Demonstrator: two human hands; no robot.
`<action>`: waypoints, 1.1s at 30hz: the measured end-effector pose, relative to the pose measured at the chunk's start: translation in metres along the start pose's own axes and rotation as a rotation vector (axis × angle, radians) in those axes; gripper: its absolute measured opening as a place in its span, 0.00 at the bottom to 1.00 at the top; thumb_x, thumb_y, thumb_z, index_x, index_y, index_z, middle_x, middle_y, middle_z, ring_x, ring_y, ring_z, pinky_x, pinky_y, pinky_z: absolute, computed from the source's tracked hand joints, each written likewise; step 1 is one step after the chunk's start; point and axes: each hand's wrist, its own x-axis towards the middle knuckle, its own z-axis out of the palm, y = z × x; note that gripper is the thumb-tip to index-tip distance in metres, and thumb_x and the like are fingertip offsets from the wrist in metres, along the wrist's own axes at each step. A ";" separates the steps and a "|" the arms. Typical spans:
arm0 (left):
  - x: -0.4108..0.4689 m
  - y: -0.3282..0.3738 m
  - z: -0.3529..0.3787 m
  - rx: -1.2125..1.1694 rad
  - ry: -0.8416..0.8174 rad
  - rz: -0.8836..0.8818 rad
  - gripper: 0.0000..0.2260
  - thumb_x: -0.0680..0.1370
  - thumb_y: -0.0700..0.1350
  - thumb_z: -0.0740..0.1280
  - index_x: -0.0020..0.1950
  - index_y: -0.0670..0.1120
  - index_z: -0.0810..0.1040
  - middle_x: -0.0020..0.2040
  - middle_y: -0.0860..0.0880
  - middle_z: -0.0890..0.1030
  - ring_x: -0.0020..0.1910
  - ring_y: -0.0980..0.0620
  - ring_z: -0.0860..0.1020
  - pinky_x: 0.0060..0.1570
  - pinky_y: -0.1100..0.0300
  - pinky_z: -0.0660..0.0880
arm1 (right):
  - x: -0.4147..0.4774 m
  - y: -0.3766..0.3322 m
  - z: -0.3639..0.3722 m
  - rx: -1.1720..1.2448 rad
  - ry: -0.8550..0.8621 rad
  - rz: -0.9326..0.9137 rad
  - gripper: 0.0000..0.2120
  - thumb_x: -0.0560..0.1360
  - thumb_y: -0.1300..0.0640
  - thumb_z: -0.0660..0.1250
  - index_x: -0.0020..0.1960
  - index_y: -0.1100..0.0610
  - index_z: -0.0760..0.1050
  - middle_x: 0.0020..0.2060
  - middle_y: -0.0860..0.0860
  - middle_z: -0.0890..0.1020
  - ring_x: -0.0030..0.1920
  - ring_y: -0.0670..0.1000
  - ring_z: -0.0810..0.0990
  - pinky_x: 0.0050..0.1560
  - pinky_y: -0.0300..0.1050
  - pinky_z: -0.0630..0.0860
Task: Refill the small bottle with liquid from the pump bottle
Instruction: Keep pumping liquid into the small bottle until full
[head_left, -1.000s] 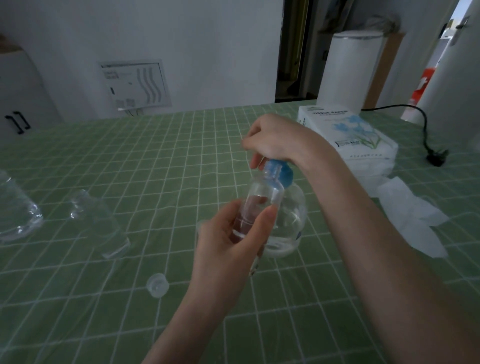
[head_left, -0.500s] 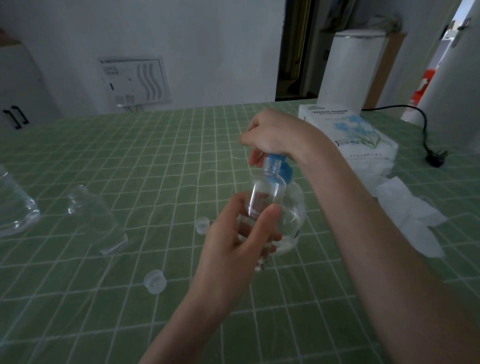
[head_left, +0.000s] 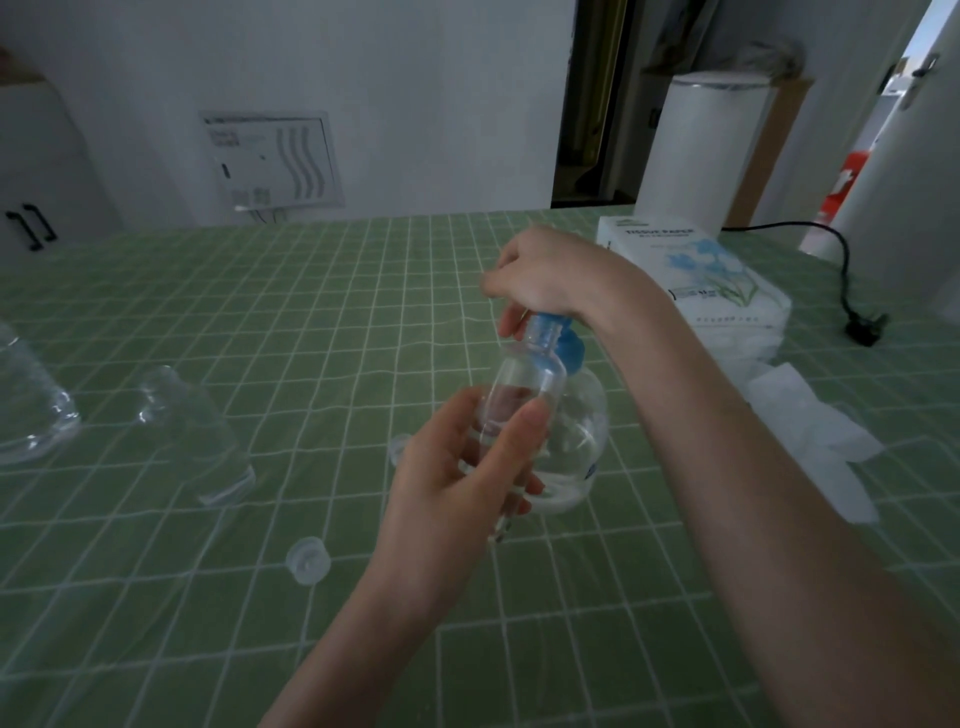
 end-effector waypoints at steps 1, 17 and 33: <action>0.000 0.001 0.000 -0.019 0.002 -0.012 0.10 0.70 0.55 0.66 0.46 0.52 0.80 0.41 0.45 0.83 0.31 0.57 0.79 0.30 0.67 0.74 | 0.000 0.000 0.000 0.000 -0.003 0.001 0.15 0.79 0.56 0.60 0.62 0.62 0.75 0.50 0.58 0.84 0.51 0.56 0.83 0.45 0.44 0.74; 0.003 0.007 -0.006 -0.024 -0.016 -0.054 0.10 0.70 0.55 0.68 0.44 0.50 0.81 0.36 0.50 0.84 0.29 0.57 0.79 0.28 0.67 0.73 | -0.003 -0.003 -0.002 -0.015 -0.016 0.038 0.14 0.79 0.55 0.59 0.60 0.62 0.74 0.51 0.58 0.83 0.46 0.55 0.80 0.34 0.40 0.67; -0.001 -0.008 -0.004 -0.029 -0.025 -0.050 0.11 0.68 0.59 0.68 0.46 0.56 0.81 0.40 0.49 0.84 0.32 0.56 0.79 0.31 0.65 0.74 | -0.003 0.004 0.007 -0.017 -0.059 0.056 0.16 0.80 0.55 0.58 0.63 0.63 0.73 0.54 0.59 0.83 0.54 0.58 0.82 0.56 0.48 0.74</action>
